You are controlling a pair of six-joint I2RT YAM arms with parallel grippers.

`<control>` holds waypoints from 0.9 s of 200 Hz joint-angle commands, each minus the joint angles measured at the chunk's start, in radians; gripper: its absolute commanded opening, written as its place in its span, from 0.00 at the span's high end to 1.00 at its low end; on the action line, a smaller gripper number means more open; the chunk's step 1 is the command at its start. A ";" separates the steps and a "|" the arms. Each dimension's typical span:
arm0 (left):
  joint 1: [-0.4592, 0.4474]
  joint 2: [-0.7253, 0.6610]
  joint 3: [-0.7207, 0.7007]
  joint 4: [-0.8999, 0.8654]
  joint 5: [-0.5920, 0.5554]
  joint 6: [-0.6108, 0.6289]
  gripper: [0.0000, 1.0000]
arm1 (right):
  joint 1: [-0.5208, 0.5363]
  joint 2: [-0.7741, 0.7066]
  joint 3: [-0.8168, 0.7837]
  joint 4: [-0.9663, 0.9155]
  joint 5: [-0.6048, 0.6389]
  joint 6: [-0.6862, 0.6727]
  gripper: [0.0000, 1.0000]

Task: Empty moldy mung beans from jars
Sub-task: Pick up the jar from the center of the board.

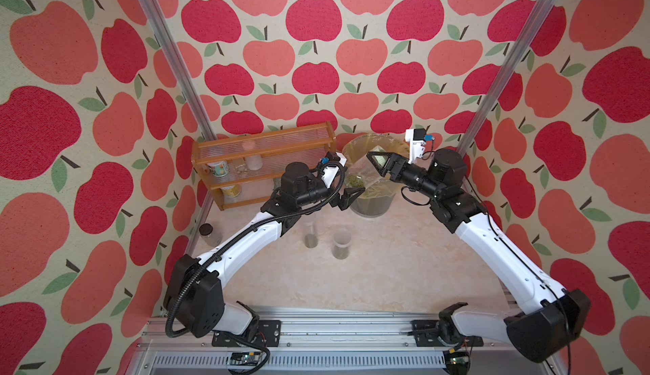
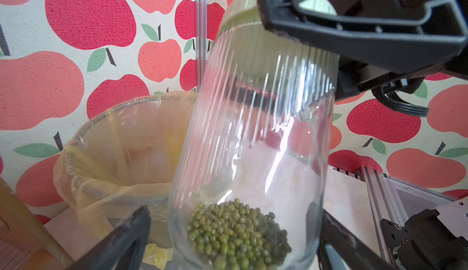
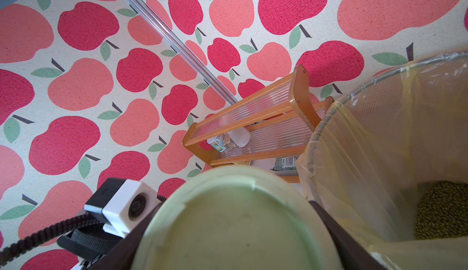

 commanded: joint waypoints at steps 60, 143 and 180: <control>-0.006 0.043 0.073 0.006 0.023 0.009 0.00 | -0.005 -0.037 0.003 0.088 -0.009 0.020 0.52; -0.006 0.078 0.114 0.001 0.084 -0.011 0.00 | -0.005 -0.054 -0.008 0.085 0.007 0.006 0.52; -0.005 0.066 0.122 -0.029 0.064 -0.009 0.00 | -0.005 -0.061 -0.025 0.104 0.008 0.012 0.52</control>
